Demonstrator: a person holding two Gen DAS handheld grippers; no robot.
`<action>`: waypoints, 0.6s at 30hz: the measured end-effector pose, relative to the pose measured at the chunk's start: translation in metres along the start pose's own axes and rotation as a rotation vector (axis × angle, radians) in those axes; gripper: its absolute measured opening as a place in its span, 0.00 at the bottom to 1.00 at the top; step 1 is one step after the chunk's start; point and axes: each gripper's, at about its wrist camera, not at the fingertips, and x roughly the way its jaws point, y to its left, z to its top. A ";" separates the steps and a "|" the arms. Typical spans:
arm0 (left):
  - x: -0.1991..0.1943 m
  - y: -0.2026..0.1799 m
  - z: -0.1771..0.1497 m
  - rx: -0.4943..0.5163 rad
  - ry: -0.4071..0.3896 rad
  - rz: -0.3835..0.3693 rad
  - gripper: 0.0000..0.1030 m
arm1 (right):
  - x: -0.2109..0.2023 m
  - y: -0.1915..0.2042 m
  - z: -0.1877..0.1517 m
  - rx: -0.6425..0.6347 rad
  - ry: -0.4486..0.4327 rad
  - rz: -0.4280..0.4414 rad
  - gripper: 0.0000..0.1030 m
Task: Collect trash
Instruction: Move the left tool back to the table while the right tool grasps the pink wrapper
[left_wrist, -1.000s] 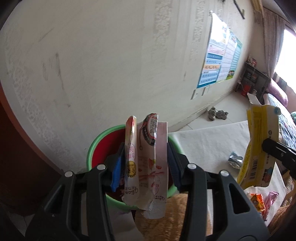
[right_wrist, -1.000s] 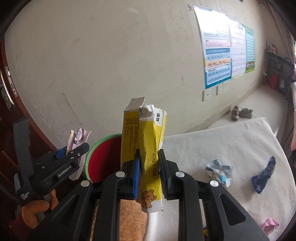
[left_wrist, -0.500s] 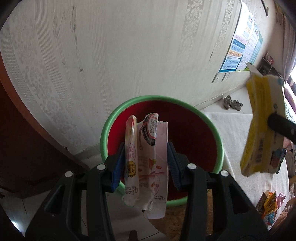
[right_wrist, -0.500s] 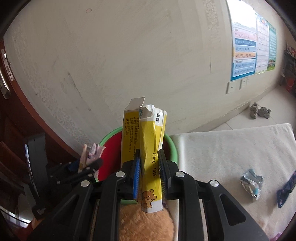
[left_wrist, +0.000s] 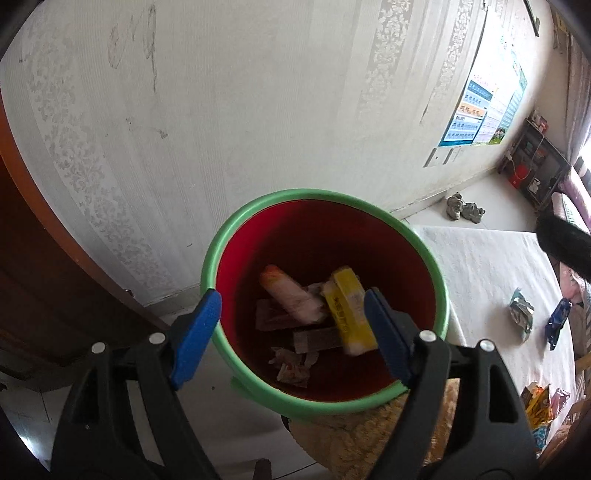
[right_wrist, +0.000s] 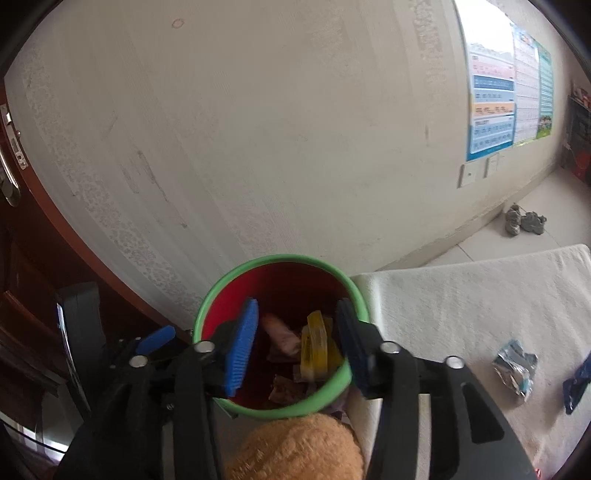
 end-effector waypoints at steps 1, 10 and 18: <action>-0.001 -0.002 0.000 0.003 -0.001 -0.003 0.74 | -0.006 -0.008 -0.005 0.008 -0.004 -0.018 0.50; -0.011 -0.041 -0.004 0.070 -0.005 -0.054 0.74 | -0.100 -0.137 -0.080 0.222 -0.015 -0.400 0.64; -0.023 -0.107 -0.020 0.184 0.007 -0.143 0.74 | -0.158 -0.260 -0.176 0.576 0.077 -0.691 0.64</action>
